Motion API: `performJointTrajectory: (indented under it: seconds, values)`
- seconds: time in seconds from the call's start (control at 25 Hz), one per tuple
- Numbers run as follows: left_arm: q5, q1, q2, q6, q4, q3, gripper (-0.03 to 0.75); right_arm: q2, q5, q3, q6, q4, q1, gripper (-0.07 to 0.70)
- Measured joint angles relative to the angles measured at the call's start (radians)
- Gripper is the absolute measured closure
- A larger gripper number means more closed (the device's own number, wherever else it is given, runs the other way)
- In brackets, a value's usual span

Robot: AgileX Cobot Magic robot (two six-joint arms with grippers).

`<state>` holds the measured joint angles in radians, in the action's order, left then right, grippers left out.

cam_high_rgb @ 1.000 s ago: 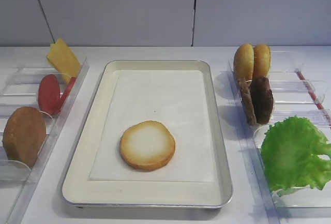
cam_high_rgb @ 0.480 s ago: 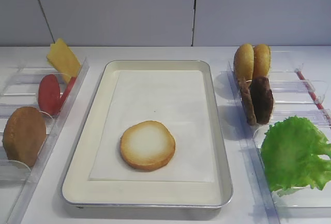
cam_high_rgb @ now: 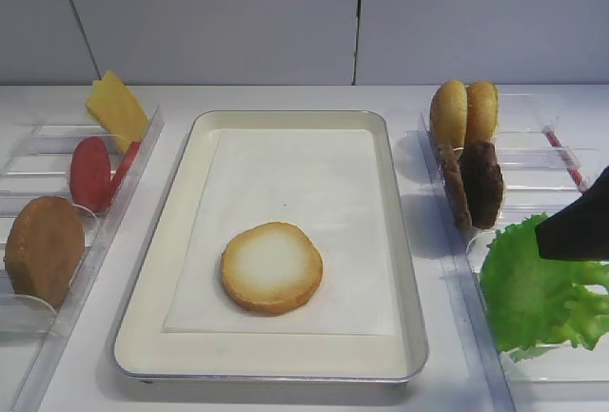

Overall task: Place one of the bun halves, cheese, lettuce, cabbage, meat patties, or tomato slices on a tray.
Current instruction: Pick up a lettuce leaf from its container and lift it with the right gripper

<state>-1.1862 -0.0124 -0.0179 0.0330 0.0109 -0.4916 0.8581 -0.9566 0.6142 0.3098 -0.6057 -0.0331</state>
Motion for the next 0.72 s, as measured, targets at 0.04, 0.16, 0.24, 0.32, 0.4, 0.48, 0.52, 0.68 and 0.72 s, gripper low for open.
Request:
performJointTrajectory:
  seconds: [0.04,0.16,0.24,0.32,0.4,0.48,0.52,0.68,0.72]
  values:
    - [0.0,0.0,0.0,0.0,0.0,0.0,0.244,0.021,0.007,0.0,0.001,0.0,0.0,0.116]
    - [0.0,0.0,0.0,0.0,0.0,0.0,0.244,0.081,0.022,0.0,0.008,-0.002,0.0,0.116]
    - [0.0,0.0,0.0,0.0,0.0,0.0,0.244,0.119,0.036,0.0,0.019,-0.01,0.0,0.119]
    - [0.0,0.0,0.0,0.0,0.0,0.0,0.244,0.149,0.054,0.0,0.034,-0.031,0.0,0.13]
    - [0.0,0.0,0.0,0.0,0.0,0.0,0.244,0.178,0.067,0.0,0.056,-0.054,0.0,0.15]
    - [0.0,0.0,0.0,0.0,0.0,0.0,0.244,0.203,0.071,0.0,0.067,-0.07,0.0,0.164]
    - [0.0,0.0,0.0,0.0,0.0,0.0,0.244,0.215,0.071,0.0,0.07,-0.074,0.0,0.167]
    - [0.0,0.0,0.0,0.0,0.0,0.0,0.244,0.24,0.077,0.0,0.076,-0.074,0.0,0.174]
    - [0.0,0.0,0.0,0.0,0.0,0.0,0.244,0.242,0.079,0.0,0.076,-0.074,0.0,0.175]
